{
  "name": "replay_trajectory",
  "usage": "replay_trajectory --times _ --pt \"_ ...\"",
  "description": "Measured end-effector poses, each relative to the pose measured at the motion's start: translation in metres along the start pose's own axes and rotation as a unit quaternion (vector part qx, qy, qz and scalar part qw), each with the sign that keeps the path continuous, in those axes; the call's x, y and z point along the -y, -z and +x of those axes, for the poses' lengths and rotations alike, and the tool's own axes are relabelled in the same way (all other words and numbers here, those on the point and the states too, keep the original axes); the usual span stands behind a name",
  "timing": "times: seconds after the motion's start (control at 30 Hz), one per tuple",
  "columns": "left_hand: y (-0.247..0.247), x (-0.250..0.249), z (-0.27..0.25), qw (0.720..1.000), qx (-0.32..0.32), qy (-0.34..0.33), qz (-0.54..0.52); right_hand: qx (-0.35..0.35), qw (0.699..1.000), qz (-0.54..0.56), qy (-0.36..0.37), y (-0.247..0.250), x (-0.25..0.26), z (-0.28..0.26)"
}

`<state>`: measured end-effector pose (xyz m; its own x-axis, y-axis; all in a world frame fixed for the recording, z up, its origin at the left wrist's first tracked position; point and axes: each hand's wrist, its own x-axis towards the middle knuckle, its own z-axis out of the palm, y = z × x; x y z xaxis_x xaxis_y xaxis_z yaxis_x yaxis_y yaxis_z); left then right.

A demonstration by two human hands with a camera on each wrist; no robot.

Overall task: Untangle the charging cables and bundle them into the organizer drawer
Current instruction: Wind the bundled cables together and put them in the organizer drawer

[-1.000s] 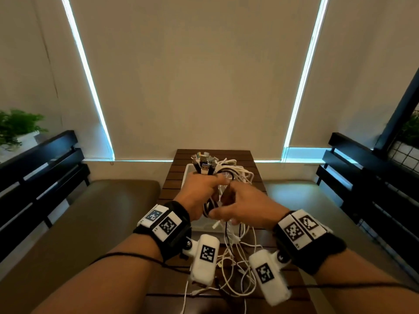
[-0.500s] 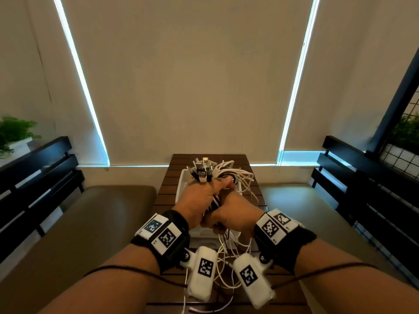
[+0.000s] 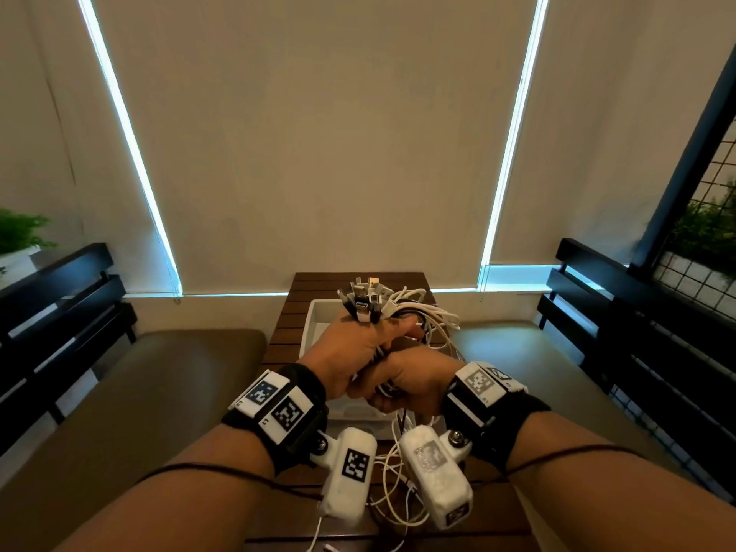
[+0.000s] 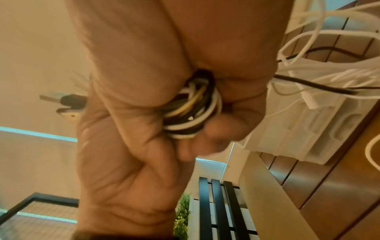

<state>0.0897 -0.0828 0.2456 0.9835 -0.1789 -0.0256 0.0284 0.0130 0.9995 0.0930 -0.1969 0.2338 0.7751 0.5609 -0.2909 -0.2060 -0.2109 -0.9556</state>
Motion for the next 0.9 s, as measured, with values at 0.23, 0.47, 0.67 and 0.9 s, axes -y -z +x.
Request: replay_trajectory --times 0.23,0.47,0.67,0.9 --pt "0.012 0.005 0.001 0.999 0.028 0.014 0.012 0.0 1.0 0.012 -0.021 -0.005 -0.003 -0.001" --pt "0.013 -0.001 0.002 0.998 0.059 0.011 0.017 -0.085 0.996 -0.041 0.007 -0.013 0.001 0.0" --pt "0.009 0.006 0.008 0.999 0.035 0.001 -0.024 -0.162 0.977 -0.127 0.051 -0.018 -0.001 0.008" --pt "0.016 0.001 0.002 0.997 0.057 0.034 -0.024 0.023 0.999 0.008 0.038 0.004 -0.001 0.002"
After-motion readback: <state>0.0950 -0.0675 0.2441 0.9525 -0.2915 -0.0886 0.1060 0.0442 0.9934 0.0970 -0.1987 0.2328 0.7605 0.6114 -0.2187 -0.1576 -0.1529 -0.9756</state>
